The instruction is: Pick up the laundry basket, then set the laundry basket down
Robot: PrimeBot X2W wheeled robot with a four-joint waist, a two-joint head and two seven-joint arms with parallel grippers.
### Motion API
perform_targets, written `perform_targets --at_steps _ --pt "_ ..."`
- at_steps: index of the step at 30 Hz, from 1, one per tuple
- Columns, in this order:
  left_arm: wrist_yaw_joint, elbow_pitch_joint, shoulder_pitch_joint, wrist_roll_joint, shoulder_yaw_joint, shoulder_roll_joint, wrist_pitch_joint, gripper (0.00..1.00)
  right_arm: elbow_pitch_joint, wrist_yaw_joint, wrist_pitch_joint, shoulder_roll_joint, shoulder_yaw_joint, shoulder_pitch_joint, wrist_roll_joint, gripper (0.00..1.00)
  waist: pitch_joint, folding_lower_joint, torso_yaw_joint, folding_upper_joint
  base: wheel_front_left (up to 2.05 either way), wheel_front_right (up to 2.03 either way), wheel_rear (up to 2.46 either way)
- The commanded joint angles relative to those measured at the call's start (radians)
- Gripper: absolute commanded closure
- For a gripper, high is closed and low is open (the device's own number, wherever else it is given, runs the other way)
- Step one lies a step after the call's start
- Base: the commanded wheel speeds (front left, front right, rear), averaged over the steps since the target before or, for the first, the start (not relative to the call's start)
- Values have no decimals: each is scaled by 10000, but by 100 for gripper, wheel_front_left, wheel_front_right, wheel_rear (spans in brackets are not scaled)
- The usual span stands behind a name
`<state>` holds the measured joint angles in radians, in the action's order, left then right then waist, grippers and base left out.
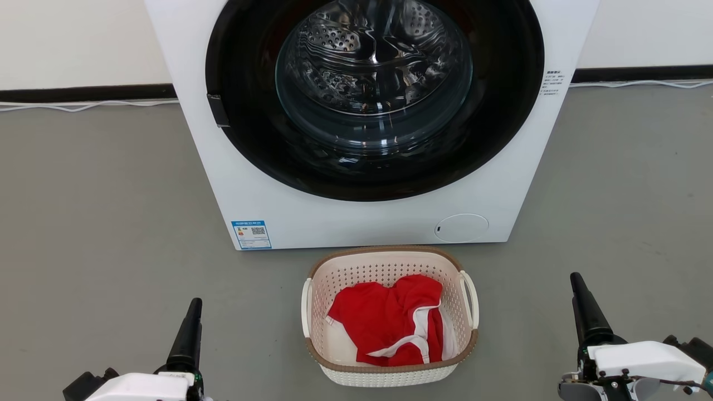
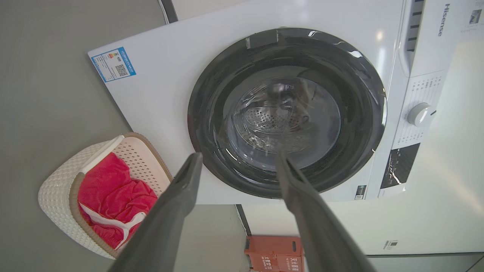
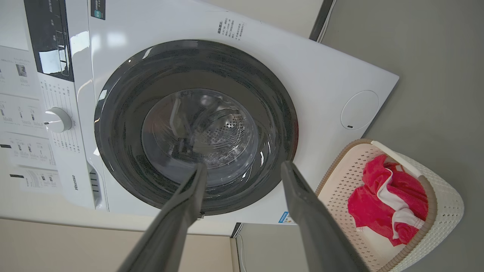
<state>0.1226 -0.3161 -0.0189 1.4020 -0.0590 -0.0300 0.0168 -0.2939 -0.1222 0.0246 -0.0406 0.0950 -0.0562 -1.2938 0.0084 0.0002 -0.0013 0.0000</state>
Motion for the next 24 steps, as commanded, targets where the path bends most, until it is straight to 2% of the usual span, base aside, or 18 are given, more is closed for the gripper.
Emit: perform_targets --at_steps 1,12,24 --pt "-31 244 -340 -213 -38 -80 -55 0 336 -27 -134 -66 -78 -313 240 0 1 -2 0 0 0 0 0" --pt "-192 340 -340 -1595 72 -93 -348 0 544 -34 -427 -69 -224 -337 2148 0 15 -2 -10 0 0 0 0" --pt "-503 474 -285 -3702 162 -110 -729 0 611 -42 -808 -74 -373 -322 4408 0 23 -2 -14 0 0 0 0"
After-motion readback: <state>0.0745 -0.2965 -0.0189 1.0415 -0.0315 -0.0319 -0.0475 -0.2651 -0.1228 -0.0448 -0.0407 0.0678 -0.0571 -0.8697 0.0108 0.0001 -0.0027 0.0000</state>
